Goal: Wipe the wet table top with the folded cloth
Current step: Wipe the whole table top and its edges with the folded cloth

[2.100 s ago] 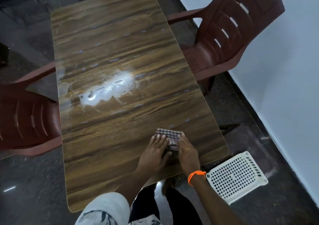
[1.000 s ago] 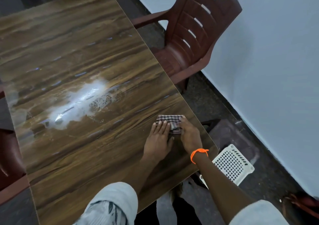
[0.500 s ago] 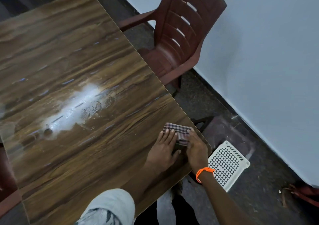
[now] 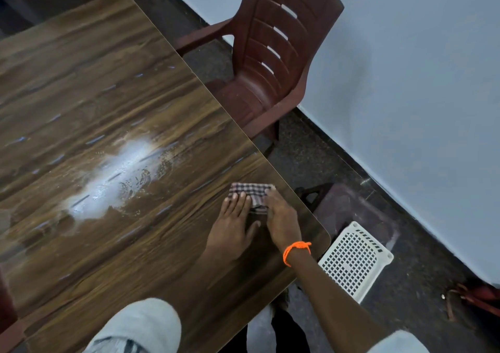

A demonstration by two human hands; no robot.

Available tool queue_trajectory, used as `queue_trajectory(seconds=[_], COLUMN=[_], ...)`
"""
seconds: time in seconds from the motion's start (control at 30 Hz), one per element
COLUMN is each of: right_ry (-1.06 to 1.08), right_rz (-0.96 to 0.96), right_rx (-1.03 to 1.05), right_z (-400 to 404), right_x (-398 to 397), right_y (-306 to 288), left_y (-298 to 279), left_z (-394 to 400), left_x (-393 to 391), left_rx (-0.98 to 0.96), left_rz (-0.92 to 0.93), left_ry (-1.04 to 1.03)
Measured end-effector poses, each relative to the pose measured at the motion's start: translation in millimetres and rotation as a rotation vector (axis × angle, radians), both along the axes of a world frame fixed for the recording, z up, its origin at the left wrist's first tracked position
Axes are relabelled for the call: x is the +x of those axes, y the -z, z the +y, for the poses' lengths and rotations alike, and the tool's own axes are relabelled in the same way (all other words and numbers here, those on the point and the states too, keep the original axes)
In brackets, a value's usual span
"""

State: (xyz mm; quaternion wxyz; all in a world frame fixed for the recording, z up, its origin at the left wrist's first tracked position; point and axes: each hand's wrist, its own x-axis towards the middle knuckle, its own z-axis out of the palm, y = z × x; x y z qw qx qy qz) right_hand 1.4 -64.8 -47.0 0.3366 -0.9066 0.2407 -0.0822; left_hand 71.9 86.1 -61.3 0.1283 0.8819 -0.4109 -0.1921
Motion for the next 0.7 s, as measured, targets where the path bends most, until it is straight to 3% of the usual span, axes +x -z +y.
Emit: queue_trajectory(seconds=[0.2, 0.37, 0.7], right_ry=[0.127, 0.305, 0.105], right_rz=[0.012, 0.015, -0.059], right_rx=[-0.018, 0.010, -0.029], right_z=[7.3, -12.5, -20.3], right_x=[-58.0, -28.8, 60.7], right_y=[2.3, 2.5, 7.3], left_y=[8.6, 7.4, 7.0], left_z=[1.7, -44.4, -38.9], left_x=[-35.5, -3.2, 73.6], left_rx=[0.008, 0.002, -0.003], left_rz=[0.033, -0.018, -0.074], left_ry=[0.114, 0.162, 0.032])
